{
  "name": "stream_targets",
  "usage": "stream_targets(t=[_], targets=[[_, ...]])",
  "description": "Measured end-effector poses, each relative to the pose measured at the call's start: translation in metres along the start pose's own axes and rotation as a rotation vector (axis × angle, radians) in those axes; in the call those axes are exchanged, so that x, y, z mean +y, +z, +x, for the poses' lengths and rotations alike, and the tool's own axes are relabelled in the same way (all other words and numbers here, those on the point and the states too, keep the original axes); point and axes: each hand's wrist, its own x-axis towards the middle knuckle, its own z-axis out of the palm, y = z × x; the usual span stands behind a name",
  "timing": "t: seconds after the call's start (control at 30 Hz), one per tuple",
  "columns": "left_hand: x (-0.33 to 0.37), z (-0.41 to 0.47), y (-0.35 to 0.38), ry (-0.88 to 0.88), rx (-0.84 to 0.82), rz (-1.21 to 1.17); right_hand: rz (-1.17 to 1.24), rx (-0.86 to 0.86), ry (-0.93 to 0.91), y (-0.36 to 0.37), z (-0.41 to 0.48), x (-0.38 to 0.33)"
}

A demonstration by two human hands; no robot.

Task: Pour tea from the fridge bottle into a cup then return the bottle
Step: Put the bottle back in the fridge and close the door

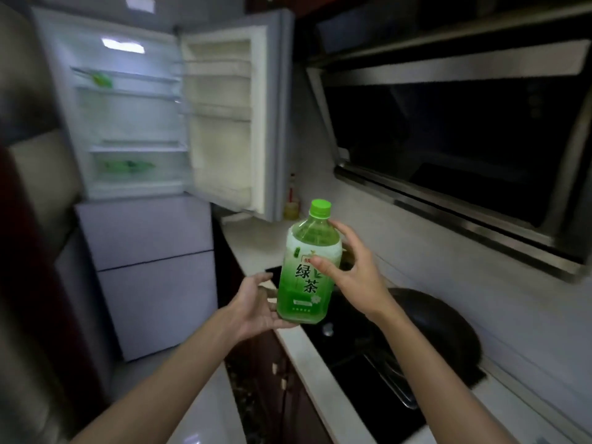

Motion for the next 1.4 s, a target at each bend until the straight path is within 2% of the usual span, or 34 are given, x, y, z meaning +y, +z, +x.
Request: stream_targets(t=[0.2, 0.57, 1.0, 1.4], targets=[[0.059, -0.032, -0.097, 0.106, 0.128, -0.075, 0.116, -0.134, -0.064, 0.108, 0.059, -0.015], [0.162, -0.061, -0.248, 0.212, 0.248, -0.148, 0.291, -0.254, -0.104, 0.279, 0.155, -0.041], [0.25, -0.014, -0.352, 0.278, 0.301, -0.208, 0.312, -0.35, -0.07, 0.391, 0.273, -0.001], [0.394, 0.095, -0.401, 0.368, 0.403, -0.204, 0.284, -0.49, -0.149, 0.465, 0.467, 0.052]])
